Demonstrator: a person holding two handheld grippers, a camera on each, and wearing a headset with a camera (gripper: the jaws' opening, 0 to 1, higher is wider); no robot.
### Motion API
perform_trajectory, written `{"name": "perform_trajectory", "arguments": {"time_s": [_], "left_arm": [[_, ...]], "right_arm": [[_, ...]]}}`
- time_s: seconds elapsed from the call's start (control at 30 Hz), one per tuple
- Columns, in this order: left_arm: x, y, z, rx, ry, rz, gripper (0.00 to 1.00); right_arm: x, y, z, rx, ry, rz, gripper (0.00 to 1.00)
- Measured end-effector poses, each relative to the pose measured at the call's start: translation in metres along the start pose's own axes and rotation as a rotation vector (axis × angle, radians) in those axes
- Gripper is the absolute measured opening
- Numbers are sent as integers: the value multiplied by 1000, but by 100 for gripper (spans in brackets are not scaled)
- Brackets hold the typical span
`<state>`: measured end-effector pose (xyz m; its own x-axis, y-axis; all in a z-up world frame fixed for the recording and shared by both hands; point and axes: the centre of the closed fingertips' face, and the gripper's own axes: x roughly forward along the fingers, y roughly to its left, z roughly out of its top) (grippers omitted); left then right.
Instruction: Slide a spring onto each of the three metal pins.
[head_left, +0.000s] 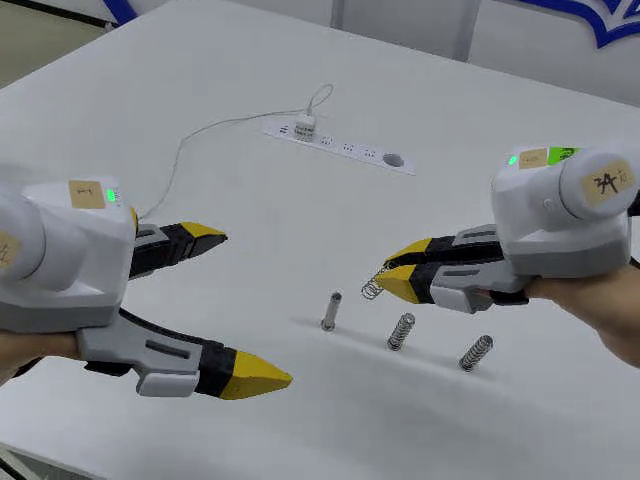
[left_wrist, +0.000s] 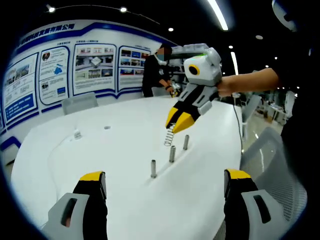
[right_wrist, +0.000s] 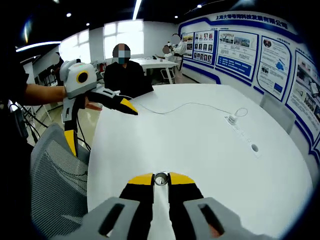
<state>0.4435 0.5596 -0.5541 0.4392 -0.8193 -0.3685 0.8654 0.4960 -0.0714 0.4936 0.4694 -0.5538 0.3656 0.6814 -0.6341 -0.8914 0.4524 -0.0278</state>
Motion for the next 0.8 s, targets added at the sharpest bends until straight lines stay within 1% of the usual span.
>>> {"name": "perform_trajectory", "arguments": {"time_s": [0.1, 0.33, 0.53, 0.63, 0.8], "left_arm": [[0, 2, -3, -2, 10, 7, 100], [-1, 4, -7, -19, 12, 20, 100], [1, -2, -11, -40, 7, 11, 100], [3, -6, -16, -42, 20, 3, 100], [3, -9, -18, -42, 30, -3, 100]], "right_arm": [[4, -2, -1, -1, 7, 0, 11], [15, -9, -1, 1, 19, -9, 11], [28, -8, -2, -15, 37, -1, 11], [37, -7, -5, -37, 58, 8, 11], [45, -6, -10, -70, 85, 8, 11]]}}
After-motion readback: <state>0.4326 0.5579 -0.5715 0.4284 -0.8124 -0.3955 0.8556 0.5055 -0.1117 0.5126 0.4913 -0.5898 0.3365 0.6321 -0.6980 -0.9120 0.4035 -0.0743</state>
